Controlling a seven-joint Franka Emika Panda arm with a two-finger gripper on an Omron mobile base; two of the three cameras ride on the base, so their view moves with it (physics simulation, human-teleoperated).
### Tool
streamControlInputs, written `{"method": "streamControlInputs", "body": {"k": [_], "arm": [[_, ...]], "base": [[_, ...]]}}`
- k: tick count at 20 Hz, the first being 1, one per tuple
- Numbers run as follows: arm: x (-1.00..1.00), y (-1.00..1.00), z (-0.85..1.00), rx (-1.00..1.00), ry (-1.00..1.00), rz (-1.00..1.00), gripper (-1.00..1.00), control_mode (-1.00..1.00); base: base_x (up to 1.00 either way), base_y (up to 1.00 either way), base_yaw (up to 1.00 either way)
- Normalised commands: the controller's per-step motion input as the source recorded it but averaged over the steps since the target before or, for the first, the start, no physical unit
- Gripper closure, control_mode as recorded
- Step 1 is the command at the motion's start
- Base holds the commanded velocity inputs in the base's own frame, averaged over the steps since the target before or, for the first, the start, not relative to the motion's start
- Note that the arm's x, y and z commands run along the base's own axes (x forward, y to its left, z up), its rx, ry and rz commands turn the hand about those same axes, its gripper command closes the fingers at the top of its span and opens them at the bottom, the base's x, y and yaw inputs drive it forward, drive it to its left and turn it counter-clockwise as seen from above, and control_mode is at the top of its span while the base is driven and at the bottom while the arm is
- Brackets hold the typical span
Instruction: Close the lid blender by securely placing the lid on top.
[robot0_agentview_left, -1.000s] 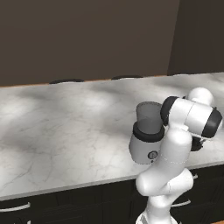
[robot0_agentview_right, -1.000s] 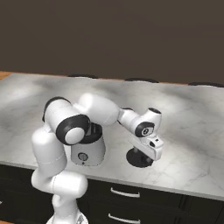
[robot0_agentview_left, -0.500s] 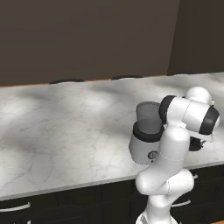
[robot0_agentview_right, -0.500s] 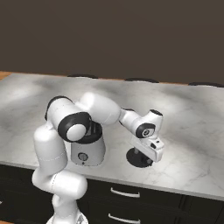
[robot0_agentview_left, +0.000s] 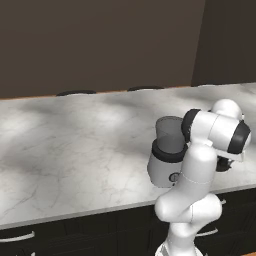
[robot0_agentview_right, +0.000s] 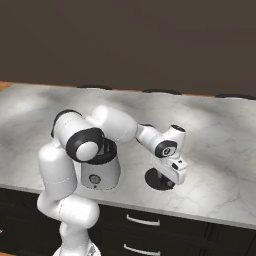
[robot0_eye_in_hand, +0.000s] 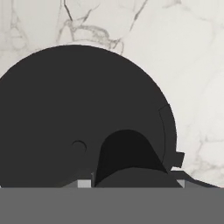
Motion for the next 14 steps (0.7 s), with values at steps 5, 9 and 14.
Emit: {"method": "streamControlInputs", "body": {"k": [5, 9, 14], "arm": [[-0.04, 0.00, 0.15, 0.00, -0.10, 0.00, 1.00, -1.00], [-0.23, 0.00, 0.67, 0.00, -0.16, 0.00, 1.00, -1.00], [-0.18, 0.00, 1.00, 0.00, -0.12, 0.00, 1.00, -1.00]], "base": [[0.00, 0.00, 0.00], [0.00, 0.00, 0.00], [0.00, 0.00, 0.00]]}}
